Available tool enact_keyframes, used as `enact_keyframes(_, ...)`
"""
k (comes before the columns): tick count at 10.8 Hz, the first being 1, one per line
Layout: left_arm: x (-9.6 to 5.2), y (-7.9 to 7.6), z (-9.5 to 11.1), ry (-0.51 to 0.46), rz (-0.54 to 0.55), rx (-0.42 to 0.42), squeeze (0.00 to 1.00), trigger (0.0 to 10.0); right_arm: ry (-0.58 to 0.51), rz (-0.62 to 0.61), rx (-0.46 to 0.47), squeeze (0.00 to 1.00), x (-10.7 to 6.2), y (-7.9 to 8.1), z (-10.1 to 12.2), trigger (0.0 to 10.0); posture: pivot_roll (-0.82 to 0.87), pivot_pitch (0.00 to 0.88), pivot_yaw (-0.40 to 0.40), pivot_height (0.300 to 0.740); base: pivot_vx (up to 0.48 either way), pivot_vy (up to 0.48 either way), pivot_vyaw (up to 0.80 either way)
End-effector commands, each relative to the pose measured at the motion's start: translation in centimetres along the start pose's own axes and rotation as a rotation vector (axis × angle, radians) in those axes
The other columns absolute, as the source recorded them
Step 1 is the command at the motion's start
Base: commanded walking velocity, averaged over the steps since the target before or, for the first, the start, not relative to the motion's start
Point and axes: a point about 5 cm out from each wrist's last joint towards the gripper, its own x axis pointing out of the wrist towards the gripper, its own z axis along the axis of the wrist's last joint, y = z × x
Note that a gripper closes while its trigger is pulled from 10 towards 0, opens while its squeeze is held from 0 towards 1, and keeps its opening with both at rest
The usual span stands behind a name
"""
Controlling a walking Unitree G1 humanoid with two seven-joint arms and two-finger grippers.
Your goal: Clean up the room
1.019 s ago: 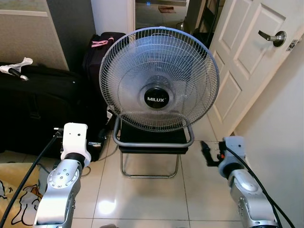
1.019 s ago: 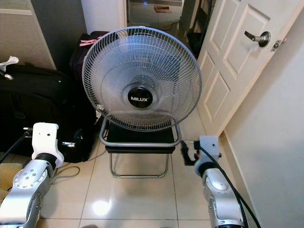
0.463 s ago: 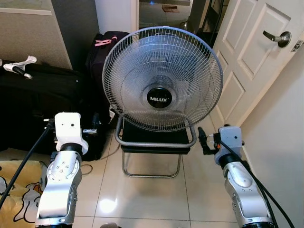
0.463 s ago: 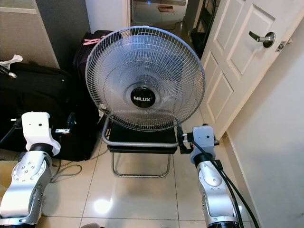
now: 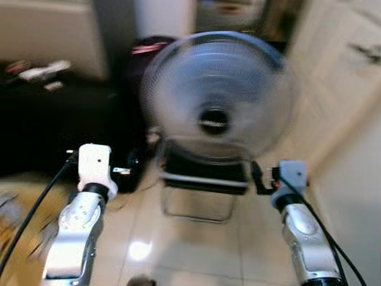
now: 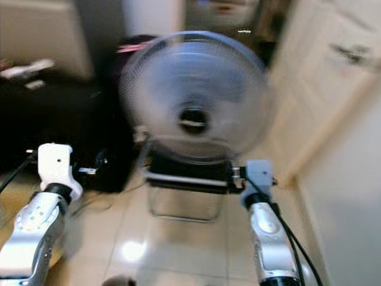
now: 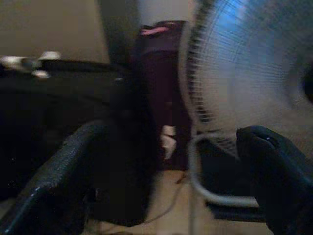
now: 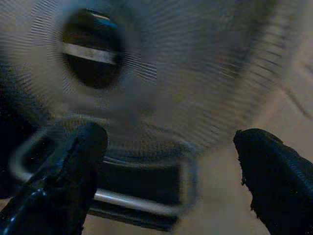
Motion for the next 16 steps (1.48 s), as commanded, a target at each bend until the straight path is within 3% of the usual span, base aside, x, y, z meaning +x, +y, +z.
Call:
enact_keyframes(1, -0.1, -0.1, 0.4, -0.024, -0.011, 0.008, 0.0, 10.0, -0.028, -0.013, -0.012, 1.0, 0.3, -0.3, 0.4, 10.0, -0.03, 0.0, -0.041, 0.74, 0.0, 0.0, 0.8)
enact_keyframes(4, 0.0, 0.0, 0.5, -0.024, -0.008, 0.023, 0.0, 10.0, 0.014, 0.036, 0.016, 1.0, 0.6, 0.2, 0.4, 10.0, -0.03, 0.0, -0.043, 0.74, 0.0, 0.0, 0.8)
enact_keyframes(6, 0.3, 0.1, 0.6, -0.023, -0.002, 0.031, 0.0, 10.0, -0.012, 0.022, 0.046, 1.0, 0.7, 0.0, 0.8, 10.0, -0.04, 0.0, -0.035, 0.74, 0.0, 0.352, 0.0)
enact_keyframes(9, 0.6, 0.3, 0.7, -0.019, 0.002, 0.042, 0.0, 10.0, -0.007, 0.036, 0.022, 1.0, 0.8, -0.2, 1.0, 10.0, -0.06, 0.0, -0.026, 0.74, 0.0, 0.359, 0.0)
enact_keyframes(16, 1.1, 0.2, 0.8, -0.028, -0.008, 0.048, 0.0, 10.0, -0.032, 0.168, 0.021, 1.0, 0.9, 1.1, 1.8, 10.0, -0.06, 0.0, -0.026, 0.74, 0.0, 0.305, 0.8)
